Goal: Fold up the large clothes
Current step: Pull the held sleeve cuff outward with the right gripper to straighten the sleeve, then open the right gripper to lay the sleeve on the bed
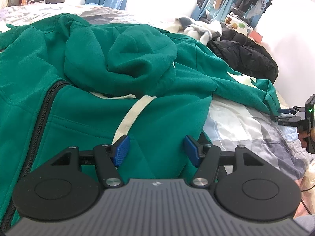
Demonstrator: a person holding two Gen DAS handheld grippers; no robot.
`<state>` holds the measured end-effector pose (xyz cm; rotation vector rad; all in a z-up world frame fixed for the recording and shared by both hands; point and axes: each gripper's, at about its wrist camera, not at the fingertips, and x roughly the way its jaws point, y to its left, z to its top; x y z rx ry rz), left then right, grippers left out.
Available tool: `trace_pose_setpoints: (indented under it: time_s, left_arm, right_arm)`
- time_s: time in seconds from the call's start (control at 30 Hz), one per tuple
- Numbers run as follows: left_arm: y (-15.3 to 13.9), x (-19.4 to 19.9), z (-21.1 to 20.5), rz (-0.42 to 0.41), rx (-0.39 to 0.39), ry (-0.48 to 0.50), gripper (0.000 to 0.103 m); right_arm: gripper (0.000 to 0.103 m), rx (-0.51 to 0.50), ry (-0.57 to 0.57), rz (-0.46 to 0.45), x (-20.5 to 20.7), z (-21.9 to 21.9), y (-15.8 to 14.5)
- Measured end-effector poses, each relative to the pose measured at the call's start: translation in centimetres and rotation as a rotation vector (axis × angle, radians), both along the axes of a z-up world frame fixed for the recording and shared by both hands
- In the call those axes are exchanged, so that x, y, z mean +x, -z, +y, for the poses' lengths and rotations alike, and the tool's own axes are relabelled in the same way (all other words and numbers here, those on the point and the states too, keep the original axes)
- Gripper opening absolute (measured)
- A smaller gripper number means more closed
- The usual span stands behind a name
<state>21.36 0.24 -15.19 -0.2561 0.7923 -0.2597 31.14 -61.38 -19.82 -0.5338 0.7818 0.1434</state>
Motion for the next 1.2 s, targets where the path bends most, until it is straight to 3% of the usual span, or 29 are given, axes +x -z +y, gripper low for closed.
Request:
trace_pose_setpoints:
  time_s: [0.1, 0.13, 0.2, 0.27, 0.37, 0.43, 0.6, 0.73, 0.87, 1.03, 1.1, 1.2]
  left_arm:
    - [0.0, 0.2, -0.3, 0.0, 0.002, -0.004, 0.067]
    - [0.0, 0.2, -0.4, -0.002, 0.005, -0.005, 0.067]
    - [0.0, 0.0, -0.4, -0.005, 0.006, -0.005, 0.067]
    - [-0.2, -0.2, -0.4, -0.007, 0.004, -0.005, 0.067]
    - [-0.4, -0.6, -0.1, -0.013, 0.0, -0.011, 0.067]
    - [-0.5, -0.6, 0.0, -0.014, -0.003, -0.013, 0.067]
    - [-0.5, -0.6, 0.0, -0.017, -0.001, -0.008, 0.067]
    - [-0.4, -0.4, 0.0, -0.014, -0.004, -0.004, 0.067]
    - [-0.3, 0.1, -0.3, -0.004, -0.002, 0.005, 0.067]
    - [-0.7, 0.3, -0.8, -0.006, 0.008, 0.017, 0.067]
    - [-0.8, 0.3, -0.9, -0.006, 0.008, 0.018, 0.067]
    - [-0.9, 0.2, -1.0, -0.007, 0.01, 0.021, 0.067]
  right_arm:
    - [0.052, -0.17, -0.087, 0.014, 0.1, 2.1, 0.9]
    - [0.041, -0.218, -0.097, 0.025, 0.3, 2.6, 1.1]
    - [0.041, -0.314, -0.111, 0.036, 1.0, 3.9, 1.5]
    - [0.039, -0.329, -0.118, 0.049, 1.2, 4.6, 1.4]
    - [0.021, -0.21, -0.075, 0.026, 1.5, 5.0, -0.6]
    - [0.015, -0.131, -0.034, -0.014, 2.1, 5.0, -2.4]
    - [0.012, 0.087, 0.148, -0.179, 4.2, 1.7, -7.3]
    - [0.012, 0.263, 0.366, -0.27, 7.0, -4.3, -9.9]
    - [0.012, 0.296, 0.49, -0.269, 9.1, -5.9, -8.3]
    - [0.012, 0.316, 0.663, -0.232, 12.1, -11.0, -4.8]
    - [0.004, 0.323, 0.712, -0.236, 12.7, -12.0, -3.5]
    - [0.005, 0.422, 0.74, -0.237, 11.9, -14.3, -2.3]
